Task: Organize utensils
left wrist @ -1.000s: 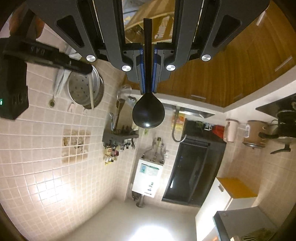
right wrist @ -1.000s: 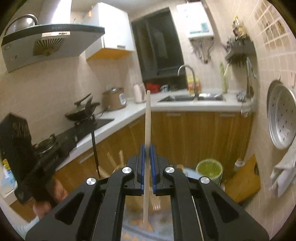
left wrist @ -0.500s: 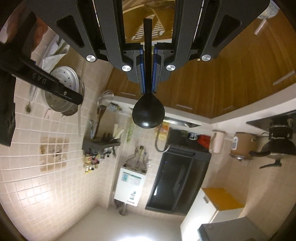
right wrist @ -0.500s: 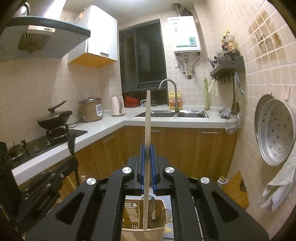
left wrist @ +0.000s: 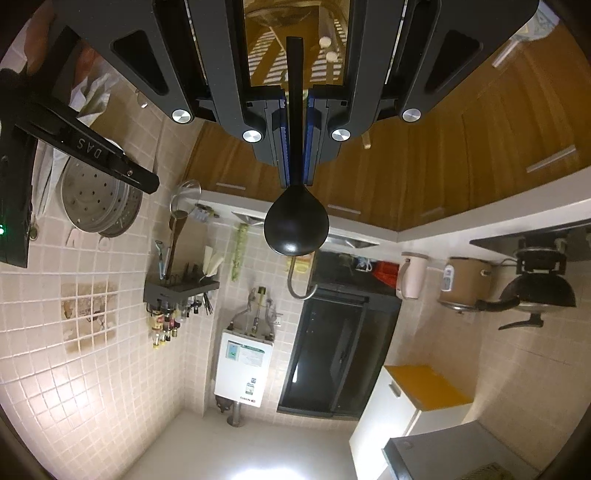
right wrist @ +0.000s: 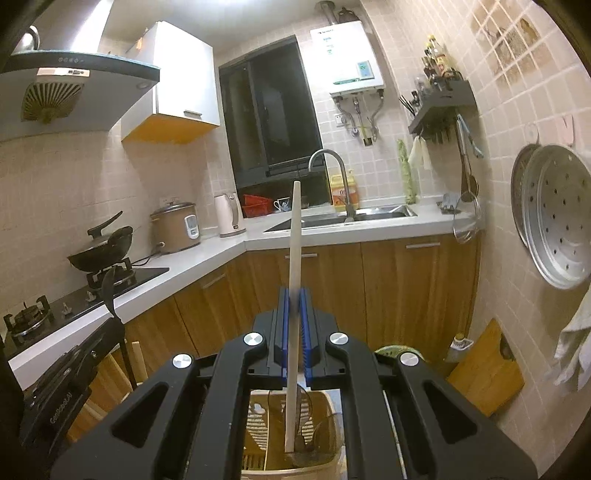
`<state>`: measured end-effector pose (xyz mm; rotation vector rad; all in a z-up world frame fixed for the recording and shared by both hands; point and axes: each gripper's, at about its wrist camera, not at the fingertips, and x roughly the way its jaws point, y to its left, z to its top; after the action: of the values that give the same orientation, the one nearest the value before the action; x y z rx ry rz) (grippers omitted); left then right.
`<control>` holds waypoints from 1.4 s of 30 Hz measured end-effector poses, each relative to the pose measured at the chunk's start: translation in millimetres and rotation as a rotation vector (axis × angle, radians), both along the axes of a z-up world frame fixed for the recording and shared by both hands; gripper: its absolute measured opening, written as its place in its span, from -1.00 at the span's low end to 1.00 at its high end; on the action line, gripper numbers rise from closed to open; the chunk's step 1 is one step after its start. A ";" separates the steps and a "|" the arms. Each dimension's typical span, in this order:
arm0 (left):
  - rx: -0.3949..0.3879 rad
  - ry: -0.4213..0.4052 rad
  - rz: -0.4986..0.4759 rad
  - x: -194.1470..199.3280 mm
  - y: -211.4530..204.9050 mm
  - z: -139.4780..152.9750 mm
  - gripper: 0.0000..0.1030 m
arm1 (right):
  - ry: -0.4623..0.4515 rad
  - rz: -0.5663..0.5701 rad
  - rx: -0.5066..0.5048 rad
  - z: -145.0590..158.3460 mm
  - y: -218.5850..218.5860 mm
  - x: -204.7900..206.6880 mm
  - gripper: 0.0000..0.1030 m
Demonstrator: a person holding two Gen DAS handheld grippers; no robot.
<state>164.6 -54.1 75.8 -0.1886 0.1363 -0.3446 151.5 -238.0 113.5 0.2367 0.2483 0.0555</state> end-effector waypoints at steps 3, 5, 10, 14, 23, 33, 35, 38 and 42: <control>0.004 -0.003 0.000 -3.3 1.6 -2.6 -0.88 | -0.002 0.010 0.009 -5.3 1.1 -5.5 -0.91; 0.008 -0.003 -0.001 -8.8 4.8 -3.4 -0.63 | -0.006 0.021 0.016 -7.0 1.7 -11.7 -0.90; 0.003 -0.014 -0.016 -32.7 20.1 9.4 -0.13 | 0.027 0.052 -0.009 3.1 0.5 -39.5 -0.36; -0.044 -0.026 -0.015 -61.5 44.3 31.4 0.04 | -0.011 0.047 -0.048 20.0 -0.4 -78.1 0.01; -0.075 -0.009 -0.016 -127.0 77.0 43.8 0.57 | -0.033 0.007 -0.118 17.5 11.2 -162.1 0.34; 0.048 0.061 0.129 -148.4 65.9 -19.3 0.67 | -0.067 -0.120 -0.124 -51.3 32.5 -214.0 0.85; 0.089 0.071 0.166 -146.9 61.2 -32.7 0.67 | -0.043 -0.112 -0.134 -59.9 33.6 -210.1 0.85; 0.126 0.086 0.209 -144.5 57.8 -47.2 0.67 | -0.018 -0.100 -0.095 -72.9 28.6 -207.3 0.85; 0.147 0.050 0.283 -147.6 58.1 -53.9 0.72 | 0.007 -0.104 -0.081 -87.1 24.2 -200.9 0.85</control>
<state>17.0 4.0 21.9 -0.0695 0.1807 -0.0476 -49.5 -213.8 26.4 0.1685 0.2448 -0.0581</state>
